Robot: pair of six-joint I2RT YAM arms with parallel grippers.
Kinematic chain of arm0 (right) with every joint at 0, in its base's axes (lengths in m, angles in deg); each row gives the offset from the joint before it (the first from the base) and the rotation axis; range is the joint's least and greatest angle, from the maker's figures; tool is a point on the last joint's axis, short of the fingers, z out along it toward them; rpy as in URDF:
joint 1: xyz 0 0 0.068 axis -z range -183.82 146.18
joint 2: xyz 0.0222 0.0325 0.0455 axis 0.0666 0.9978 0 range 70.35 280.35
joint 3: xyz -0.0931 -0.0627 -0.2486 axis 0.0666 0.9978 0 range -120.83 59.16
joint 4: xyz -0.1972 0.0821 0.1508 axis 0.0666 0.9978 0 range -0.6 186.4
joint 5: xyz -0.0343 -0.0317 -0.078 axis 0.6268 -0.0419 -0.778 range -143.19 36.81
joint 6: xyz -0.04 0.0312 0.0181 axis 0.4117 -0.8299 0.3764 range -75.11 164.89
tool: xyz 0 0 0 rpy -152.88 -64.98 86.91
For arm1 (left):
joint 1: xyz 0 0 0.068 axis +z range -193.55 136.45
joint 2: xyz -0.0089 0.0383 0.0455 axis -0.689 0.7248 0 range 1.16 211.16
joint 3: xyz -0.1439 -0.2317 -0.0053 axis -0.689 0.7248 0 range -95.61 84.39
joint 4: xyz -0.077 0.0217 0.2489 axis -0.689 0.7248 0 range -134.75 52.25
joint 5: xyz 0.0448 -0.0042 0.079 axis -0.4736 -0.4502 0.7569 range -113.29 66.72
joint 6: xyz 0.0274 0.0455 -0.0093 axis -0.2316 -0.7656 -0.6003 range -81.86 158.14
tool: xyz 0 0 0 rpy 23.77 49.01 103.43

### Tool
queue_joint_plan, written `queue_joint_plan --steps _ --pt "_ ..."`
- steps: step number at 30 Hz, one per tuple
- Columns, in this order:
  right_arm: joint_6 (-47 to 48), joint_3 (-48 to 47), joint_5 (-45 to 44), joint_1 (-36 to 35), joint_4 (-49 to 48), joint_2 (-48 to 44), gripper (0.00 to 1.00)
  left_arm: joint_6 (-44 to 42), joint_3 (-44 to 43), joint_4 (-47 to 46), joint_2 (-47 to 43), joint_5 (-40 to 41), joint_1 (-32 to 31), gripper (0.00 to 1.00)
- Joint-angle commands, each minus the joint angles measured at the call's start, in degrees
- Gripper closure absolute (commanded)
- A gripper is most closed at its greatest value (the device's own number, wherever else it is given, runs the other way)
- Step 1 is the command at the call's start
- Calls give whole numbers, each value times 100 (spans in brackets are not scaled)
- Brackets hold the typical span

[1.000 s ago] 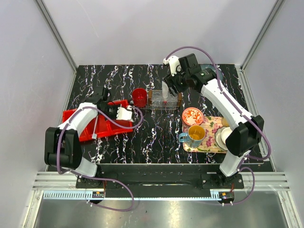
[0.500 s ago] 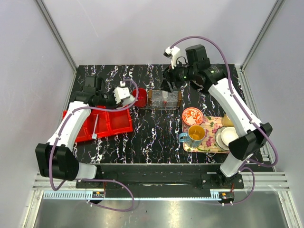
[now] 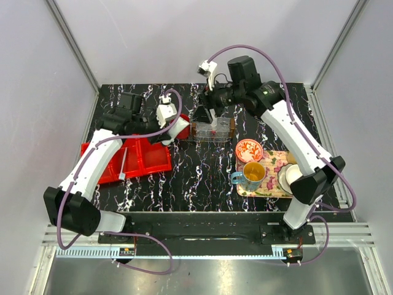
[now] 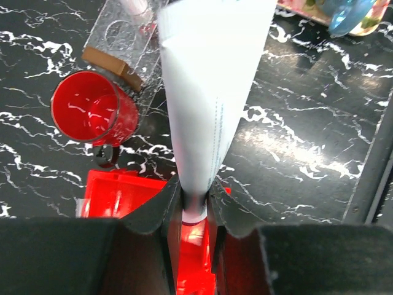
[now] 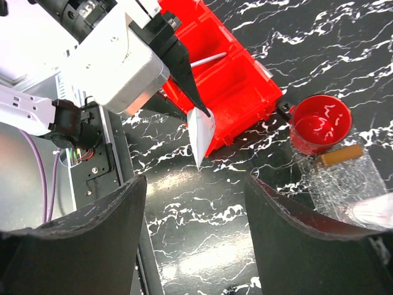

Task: Prepare toiletry sets of a toothbrush and toothpaste on the tray

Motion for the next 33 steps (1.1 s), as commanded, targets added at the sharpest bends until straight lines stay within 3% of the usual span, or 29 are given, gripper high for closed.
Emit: queue_joint_plan --steps 1,16,33 --pt "-16 -227 38 -181 6 192 30 627 -401 -180 -96 -235 -182 100" --pt "54 -60 -129 -436 -64 385 33 1137 -366 -550 -149 47 -561 100" --pt "142 168 -323 -454 -231 376 43 1296 -243 -638 -369 -375 -561 100"
